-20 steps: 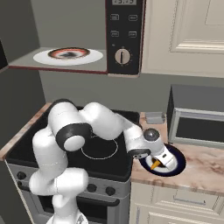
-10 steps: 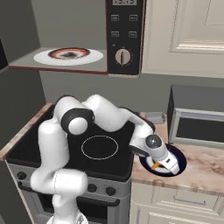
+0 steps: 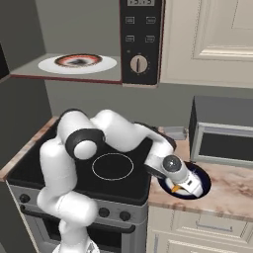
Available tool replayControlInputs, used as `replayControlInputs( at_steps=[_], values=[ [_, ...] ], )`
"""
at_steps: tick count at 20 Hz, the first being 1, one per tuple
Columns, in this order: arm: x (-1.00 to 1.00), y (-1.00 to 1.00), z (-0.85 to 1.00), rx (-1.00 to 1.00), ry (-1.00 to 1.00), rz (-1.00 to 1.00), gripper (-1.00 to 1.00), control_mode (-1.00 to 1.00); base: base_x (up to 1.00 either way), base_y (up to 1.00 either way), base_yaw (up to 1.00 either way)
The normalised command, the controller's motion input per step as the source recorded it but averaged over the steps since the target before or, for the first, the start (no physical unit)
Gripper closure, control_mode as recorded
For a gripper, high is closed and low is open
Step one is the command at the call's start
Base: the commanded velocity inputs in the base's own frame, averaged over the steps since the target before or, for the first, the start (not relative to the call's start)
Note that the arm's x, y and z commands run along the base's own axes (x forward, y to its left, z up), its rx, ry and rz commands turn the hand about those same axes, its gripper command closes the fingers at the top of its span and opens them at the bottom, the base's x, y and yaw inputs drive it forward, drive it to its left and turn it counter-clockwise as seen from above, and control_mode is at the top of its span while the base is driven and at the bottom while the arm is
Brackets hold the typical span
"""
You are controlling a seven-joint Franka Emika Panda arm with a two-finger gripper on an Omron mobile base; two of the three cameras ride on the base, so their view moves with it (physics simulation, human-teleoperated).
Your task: Pick the carrot from the counter and place it in the microwave.
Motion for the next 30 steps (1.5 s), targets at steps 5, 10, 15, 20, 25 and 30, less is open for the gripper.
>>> replayControlInputs(
  at_steps=[5, 10, 15, 20, 25, 30],
  values=[
    [-0.30, 0.26, 0.94, 0.00, 0.08, 0.14, 1.00, -1.00, 0.00, 0.00, 0.00],
    [-0.53, 0.42, 1.00, 0.00, 0.12, 0.14, 1.00, -1.00, 0.00, 0.00, 0.00],
    [-0.13, 0.44, 1.00, 0.00, 0.16, 0.14, 1.00, -1.00, 0.00, 0.00, 0.00],
    [-0.08, 0.34, 1.00, 0.00, 0.23, 0.16, 1.00, -1.00, 0.00, 0.00, 0.00],
    [-0.08, 0.14, 1.00, 0.05, 0.29, 0.17, 1.00, -1.00, 0.00, 0.00, 0.00],
    [-0.39, 0.41, 1.00, 0.16, 0.29, 0.13, 1.00, -1.00, 0.00, 0.00, 0.00]
  ],
)
